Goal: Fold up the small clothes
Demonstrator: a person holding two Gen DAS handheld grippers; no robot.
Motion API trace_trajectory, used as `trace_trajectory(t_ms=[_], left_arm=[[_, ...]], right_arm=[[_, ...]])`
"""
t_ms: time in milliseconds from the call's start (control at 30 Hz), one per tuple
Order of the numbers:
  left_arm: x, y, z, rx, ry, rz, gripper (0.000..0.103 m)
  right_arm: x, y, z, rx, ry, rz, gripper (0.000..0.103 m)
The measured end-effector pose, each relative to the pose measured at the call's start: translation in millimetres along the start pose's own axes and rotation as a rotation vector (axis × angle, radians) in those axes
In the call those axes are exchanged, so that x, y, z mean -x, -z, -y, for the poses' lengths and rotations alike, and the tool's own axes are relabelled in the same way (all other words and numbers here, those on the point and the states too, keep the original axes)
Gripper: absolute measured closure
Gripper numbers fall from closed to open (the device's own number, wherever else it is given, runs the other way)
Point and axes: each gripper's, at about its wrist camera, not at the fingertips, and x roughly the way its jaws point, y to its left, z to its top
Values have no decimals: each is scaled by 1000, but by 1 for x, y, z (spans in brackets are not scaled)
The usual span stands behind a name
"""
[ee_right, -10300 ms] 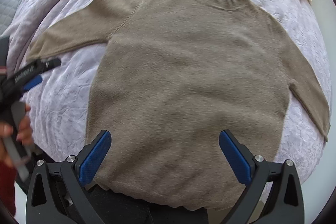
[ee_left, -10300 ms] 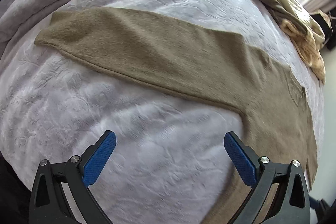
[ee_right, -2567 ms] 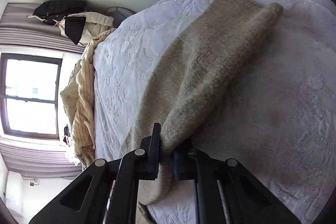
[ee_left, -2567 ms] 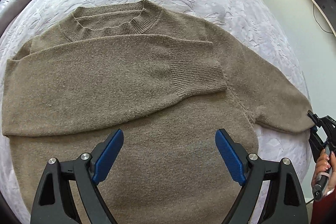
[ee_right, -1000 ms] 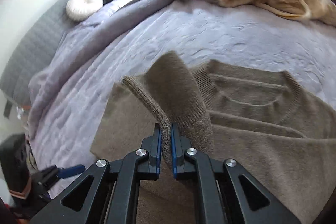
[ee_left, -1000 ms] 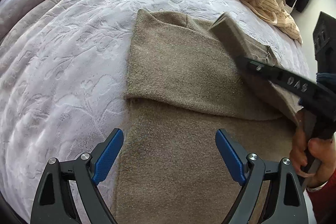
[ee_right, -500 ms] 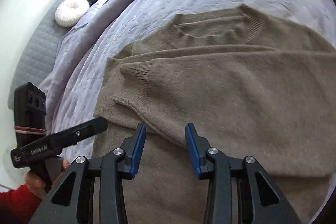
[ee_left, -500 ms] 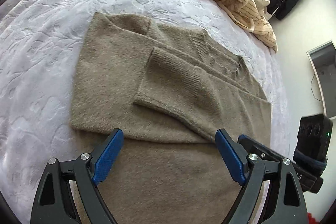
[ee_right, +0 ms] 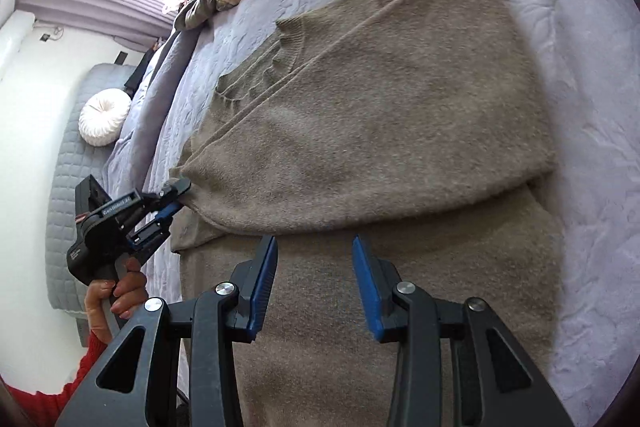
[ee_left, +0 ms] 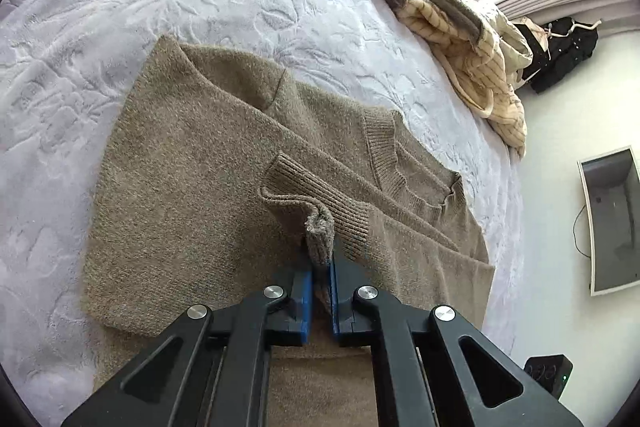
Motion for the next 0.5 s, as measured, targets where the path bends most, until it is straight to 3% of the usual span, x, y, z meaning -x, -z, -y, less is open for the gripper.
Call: trace_trajectory(t_ms=[133,300,367,500], left_arm=[[2,7,-3,-57,-21,-18,95],[1,9,-9,-44,-17,-15,95],[6,11,-5,-65,-15,-2,95],[10,20,-6,-102,-44,7,95]], right_arm=[[13,-7,40,-161,-20,60,58],[11,-24,81,-393,-144,125,60],[18,-34,79,-365,-112,143,96],[28,-47,58,-165,-34,132,96]])
